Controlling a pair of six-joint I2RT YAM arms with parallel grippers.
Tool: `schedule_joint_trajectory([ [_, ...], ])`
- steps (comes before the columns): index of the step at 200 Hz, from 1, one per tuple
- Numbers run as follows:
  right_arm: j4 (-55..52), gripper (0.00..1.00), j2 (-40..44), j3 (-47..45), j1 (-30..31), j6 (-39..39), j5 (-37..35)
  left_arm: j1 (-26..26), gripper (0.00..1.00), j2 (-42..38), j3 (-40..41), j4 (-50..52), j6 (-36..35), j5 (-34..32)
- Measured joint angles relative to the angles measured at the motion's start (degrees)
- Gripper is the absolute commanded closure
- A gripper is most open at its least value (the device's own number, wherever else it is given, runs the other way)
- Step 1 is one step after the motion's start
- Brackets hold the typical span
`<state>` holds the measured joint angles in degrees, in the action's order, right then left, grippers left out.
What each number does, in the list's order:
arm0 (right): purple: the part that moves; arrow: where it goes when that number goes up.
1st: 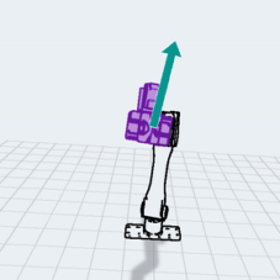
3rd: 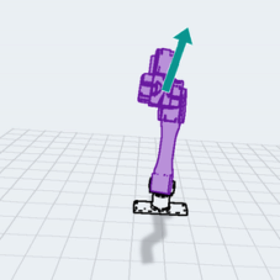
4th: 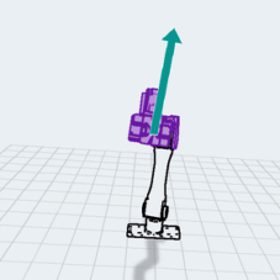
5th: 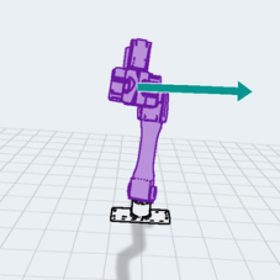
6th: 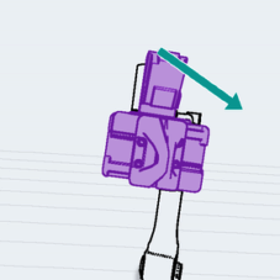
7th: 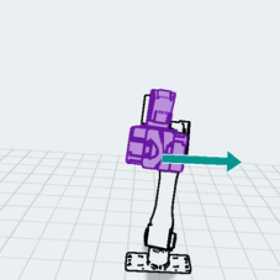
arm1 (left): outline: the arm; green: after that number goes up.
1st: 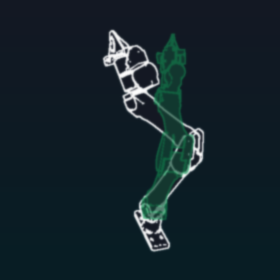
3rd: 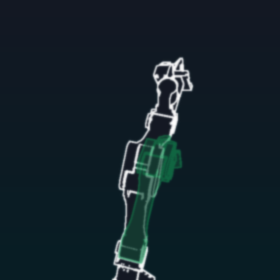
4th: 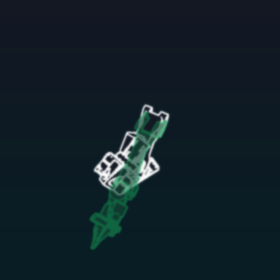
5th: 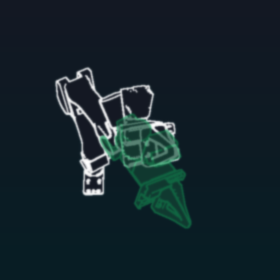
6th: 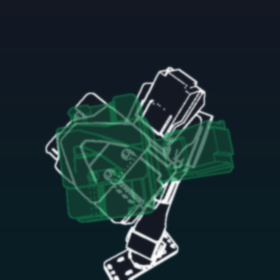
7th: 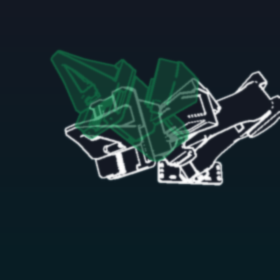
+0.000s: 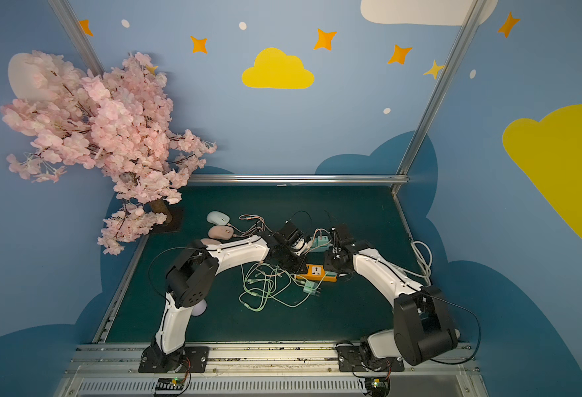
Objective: Unplug the wireless mouse
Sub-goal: Remove the plug from the socket, then move the socket to the center of the board.
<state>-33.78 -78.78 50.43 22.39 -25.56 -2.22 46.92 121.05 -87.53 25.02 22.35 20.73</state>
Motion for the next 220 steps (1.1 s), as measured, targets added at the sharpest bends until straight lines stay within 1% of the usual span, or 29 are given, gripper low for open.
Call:
schedule_joint_trajectory([
  [31,-0.48,0.68,3.32,0.0,0.46,0.28,-1.66,0.11,0.97,0.0,-0.02,0.04,-0.09,-0.07],
  [70,-1.31,0.68,4.96,-0.15,1.33,0.31,-2.8,0.13,0.97,0.0,-0.24,0.26,-0.07,-0.26],
  [119,-1.77,0.67,9.79,-3.69,3.89,-1.03,-2.45,0.02,0.97,-0.02,-0.81,0.5,0.22,-0.74],
  [158,-1.18,0.67,10.38,-8.24,5.4,-2.86,-1.05,-0.66,0.97,-0.39,-5.68,1.03,0.96,0.35],
  [189,0.68,0.68,7.3,-9.51,5.44,-3.78,0.5,-1.18,0.97,-5.2,-5.03,0.13,1.09,0.55],
  [207,2.95,0.69,3.82,-9.09,5.44,-4.04,0.96,-1.53,0.97,-9.73,-1.42,-1.11,1.38,0.66],
  [220,4.04,0.7,1.79,-7.8,5.42,-4.02,1.05,-1.81,0.97,-13.4,2.97,-2.36,1.55,0.61],
])
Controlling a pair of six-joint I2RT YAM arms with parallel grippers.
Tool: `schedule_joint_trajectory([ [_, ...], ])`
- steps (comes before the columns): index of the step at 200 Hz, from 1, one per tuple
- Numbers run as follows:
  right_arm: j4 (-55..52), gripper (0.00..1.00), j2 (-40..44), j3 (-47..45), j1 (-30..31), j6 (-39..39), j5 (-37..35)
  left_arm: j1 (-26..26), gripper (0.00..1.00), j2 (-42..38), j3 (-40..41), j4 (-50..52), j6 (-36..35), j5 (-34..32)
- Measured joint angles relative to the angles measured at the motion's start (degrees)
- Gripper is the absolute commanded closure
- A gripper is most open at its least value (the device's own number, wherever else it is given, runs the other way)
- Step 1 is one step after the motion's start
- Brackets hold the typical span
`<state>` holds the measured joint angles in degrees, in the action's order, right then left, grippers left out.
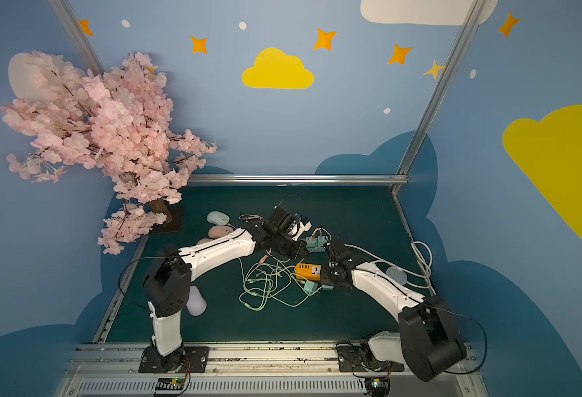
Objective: Unplug the wireless mouse
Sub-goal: Move the socket to the center of the board, then place the plug at the center of the board.
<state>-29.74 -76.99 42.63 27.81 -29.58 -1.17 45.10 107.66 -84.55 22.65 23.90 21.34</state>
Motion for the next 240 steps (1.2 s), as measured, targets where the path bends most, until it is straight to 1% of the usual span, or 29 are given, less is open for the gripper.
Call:
schedule_joint_trajectory([
  [38,1.84,0.74,-5.05,3.78,-0.26,0.72,-0.9,-2.23,0.97,-7.23,13.31,-2.1,1.27,-0.44],
  [59,2.62,0.76,-6.75,5.09,-0.31,1.77,-2.25,-3.98,0.97,-9.94,18.73,-2.27,1.97,-0.9],
  [77,2.99,0.77,-7.67,5.97,-0.31,2.86,-3.65,-5.16,0.97,-11.85,20.76,-2.27,2.1,-1.46],
  [102,2.93,0.76,-8.5,6.99,-0.35,4.07,-5.88,-6.36,0.97,-13.94,21.31,-2.62,2.08,-1.84],
  [129,2.58,0.73,-8.31,7.04,-0.35,4.55,-6.86,-7.17,0.97,-15.15,21.35,-3.04,1.95,-1.9],
  [157,2.29,0.66,-3.63,4.63,-0.33,4.48,-6.38,-7.8,0.97,-15.23,21.46,-3.72,1.64,-1.86],
  [197,-0.57,0.65,6.54,-0.98,0.46,3.02,-4.37,-8.09,0.97,-15.23,21.46,-5.55,1.18,-1.4],
  [225,-2.45,0.64,9.75,-4.22,1.07,2.14,-2.32,-8.09,0.97,-15.87,22.73,-7.69,1.22,-0.26],
  [240,-2.71,0.61,10.25,-5.79,1.18,1.7,-0.79,-8.09,0.97,-16.5,24.61,-9.49,1.75,0.63],
])
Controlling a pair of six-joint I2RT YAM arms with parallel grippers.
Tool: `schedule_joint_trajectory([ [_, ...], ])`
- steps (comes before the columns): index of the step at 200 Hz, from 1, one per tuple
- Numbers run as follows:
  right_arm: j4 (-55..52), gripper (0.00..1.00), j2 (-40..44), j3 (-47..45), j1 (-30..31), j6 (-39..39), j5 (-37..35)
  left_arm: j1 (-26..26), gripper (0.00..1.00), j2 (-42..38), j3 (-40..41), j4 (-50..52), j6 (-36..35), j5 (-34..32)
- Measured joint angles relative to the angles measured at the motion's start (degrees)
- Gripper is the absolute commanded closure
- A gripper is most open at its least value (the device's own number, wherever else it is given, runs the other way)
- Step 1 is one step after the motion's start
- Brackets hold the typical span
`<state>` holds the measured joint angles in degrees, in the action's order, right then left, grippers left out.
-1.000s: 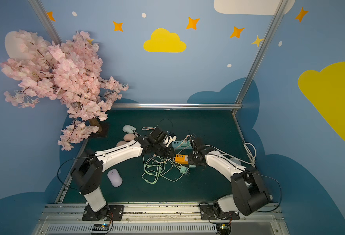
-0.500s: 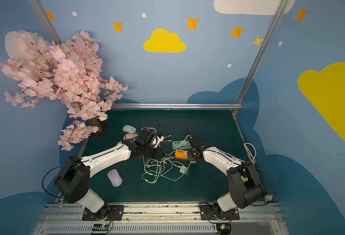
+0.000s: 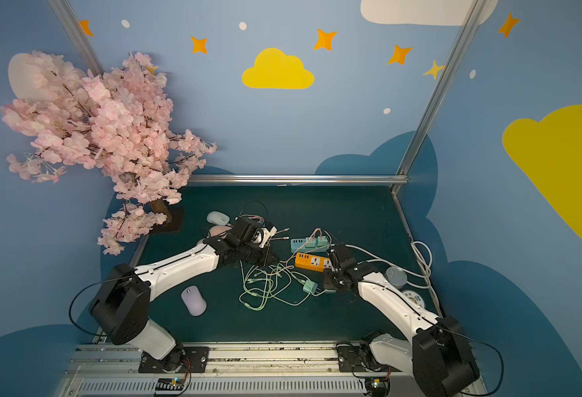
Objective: Unplug the wireless mouse
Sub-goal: Place the plug at the center of the board, then pick up the mouse from the center of the board.
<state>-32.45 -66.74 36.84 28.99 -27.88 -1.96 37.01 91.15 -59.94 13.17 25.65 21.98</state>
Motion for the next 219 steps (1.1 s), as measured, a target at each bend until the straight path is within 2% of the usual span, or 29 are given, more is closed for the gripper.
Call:
schedule_joint_trajectory([
  [25,0.2,0.44,-1.51,-0.61,-0.02,-0.09,2.08,0.0,0.97,-0.61,3.19,-1.97,1.25,1.2],
  [46,-0.13,0.36,-3.39,0.46,-0.22,0.42,3.13,0.0,0.9,-1.46,5.2,-2.97,2.19,1.84],
  [59,-0.83,0.34,-3.78,2.25,-0.39,1.18,3.15,0.0,0.75,-2.58,6.05,-3.02,2.75,2.08],
  [74,-1.64,0.33,-3.67,5.25,-0.46,2.51,2.56,0.0,0.47,-4.81,6.95,-3.23,3.02,2.32],
  [93,-2.36,0.33,-3.04,8.74,-0.48,4.44,1.07,-0.07,0.3,-8.96,8.15,-3.19,3.34,1.36],
  [131,-3.17,0.35,0.24,13.16,-0.5,7.96,0.13,-2.67,0.29,-17.92,11.04,-3.21,3.34,-2.34],
  [150,-1.31,0.38,2.25,13.73,-0.52,9.57,3.52,-5.49,0.3,-22.36,13.86,-4.63,3.8,-4.26],
  [171,3.5,0.41,2.32,13.75,0.04,10.78,10.29,-8.81,0.29,-27.71,18.91,-8.2,4.61,-7.54],
  [205,7.34,0.46,-6.4,18.45,2.95,12.11,19.56,-13.81,0.29,-35.82,27.1,-13.92,6.75,-14.82],
  [219,8.24,0.47,-11.43,21.55,4.72,12.48,22.53,-15.98,0.23,-37.2,28.7,-15.15,7.93,-16.85],
])
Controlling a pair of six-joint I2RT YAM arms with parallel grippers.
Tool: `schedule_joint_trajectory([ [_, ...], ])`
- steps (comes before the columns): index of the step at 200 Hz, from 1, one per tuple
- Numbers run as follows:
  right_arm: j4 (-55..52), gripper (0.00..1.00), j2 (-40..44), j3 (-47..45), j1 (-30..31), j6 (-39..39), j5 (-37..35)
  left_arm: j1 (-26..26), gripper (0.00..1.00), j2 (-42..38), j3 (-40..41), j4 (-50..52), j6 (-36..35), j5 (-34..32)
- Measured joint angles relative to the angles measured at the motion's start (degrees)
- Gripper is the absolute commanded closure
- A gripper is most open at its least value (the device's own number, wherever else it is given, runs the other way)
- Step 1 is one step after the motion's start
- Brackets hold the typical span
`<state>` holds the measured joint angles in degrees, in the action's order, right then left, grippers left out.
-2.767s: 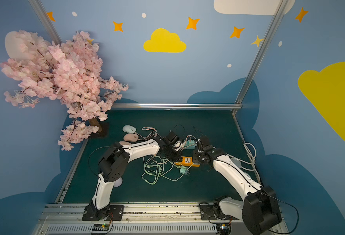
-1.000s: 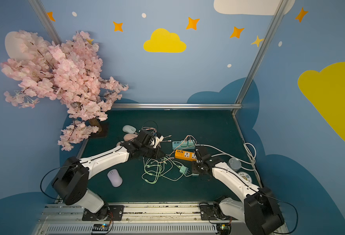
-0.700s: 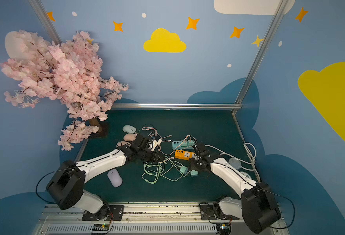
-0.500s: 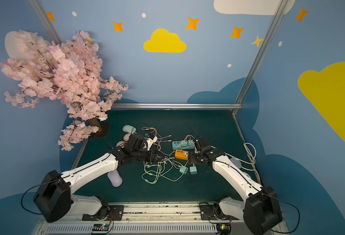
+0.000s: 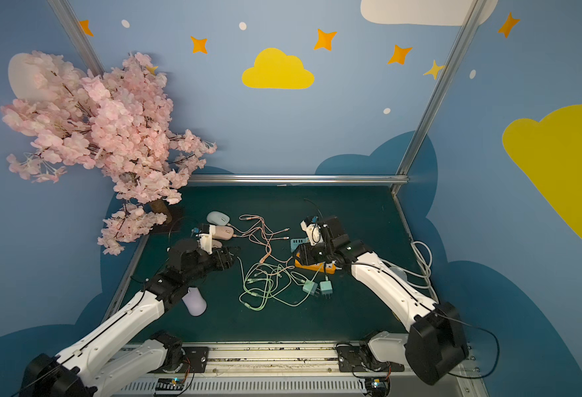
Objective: Unplug the wireless mouse
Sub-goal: Pick up the mouse from the center of the board.
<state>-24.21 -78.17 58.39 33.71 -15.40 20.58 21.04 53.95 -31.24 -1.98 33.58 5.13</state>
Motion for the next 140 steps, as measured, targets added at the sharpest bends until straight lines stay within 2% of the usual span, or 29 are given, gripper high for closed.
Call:
schedule_joint_trajectory([
  [24,0.09,0.47,-9.33,6.75,4.0,1.36,4.55,-2.47,0.19,-0.68,1.31,-1.62,2.05,-2.75],
  [68,-2.16,0.5,-26.49,23.63,9.92,5.38,8.85,-2.67,0.15,-3.1,1.6,-0.28,5.29,-7.23],
  [107,-5.55,0.52,-42.51,38.84,12.5,9.14,11.76,-2.67,0.11,-14.73,1.73,2.86,7.74,-12.44],
  [140,-8.57,0.53,-52.46,47.56,12.63,9.79,13.84,-2.71,0.11,-22.08,1.73,6.19,7.41,-13.07],
])
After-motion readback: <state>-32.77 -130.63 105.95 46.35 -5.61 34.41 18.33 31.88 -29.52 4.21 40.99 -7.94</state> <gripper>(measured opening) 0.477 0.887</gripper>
